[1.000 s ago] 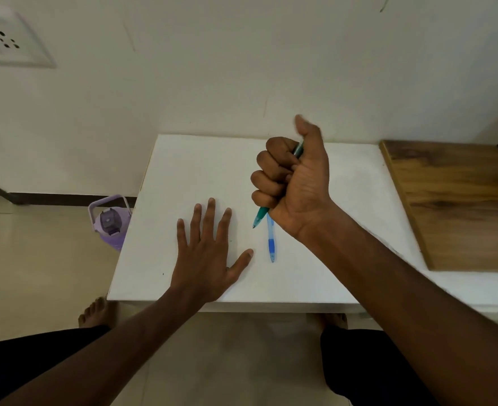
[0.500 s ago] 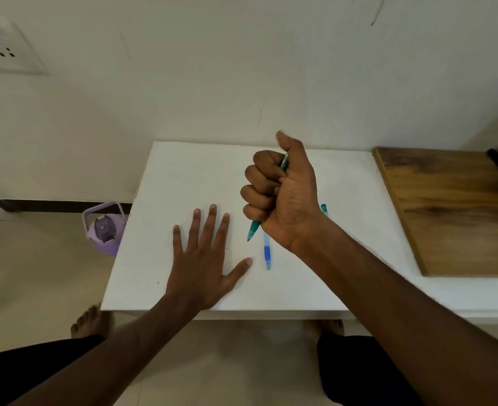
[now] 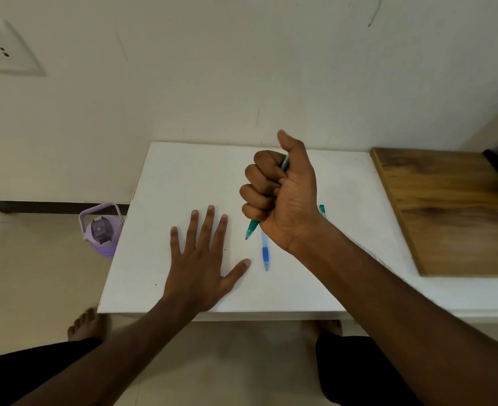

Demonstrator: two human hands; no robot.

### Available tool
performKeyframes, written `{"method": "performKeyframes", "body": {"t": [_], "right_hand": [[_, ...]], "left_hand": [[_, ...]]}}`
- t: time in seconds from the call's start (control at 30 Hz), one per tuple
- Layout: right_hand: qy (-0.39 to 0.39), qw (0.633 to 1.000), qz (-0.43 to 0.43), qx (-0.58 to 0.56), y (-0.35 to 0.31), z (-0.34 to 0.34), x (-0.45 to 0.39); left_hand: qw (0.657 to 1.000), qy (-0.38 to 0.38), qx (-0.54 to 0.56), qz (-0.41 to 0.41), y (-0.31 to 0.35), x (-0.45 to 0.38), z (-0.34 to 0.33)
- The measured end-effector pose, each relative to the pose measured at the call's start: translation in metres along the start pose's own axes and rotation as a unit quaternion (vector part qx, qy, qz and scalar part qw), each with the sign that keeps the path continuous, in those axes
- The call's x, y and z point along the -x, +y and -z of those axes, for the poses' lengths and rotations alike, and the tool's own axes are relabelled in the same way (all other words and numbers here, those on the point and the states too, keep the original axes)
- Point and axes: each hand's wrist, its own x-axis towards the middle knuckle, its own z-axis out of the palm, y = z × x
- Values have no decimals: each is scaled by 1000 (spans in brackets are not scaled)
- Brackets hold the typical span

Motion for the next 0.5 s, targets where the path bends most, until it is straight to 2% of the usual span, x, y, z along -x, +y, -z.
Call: {"method": "performKeyframes", "body": {"t": [0.5], "right_hand": [[-32,998,11,-45,-6,6,0]], "left_hand": [[999,-33,-2,6,4,3,11]]}}
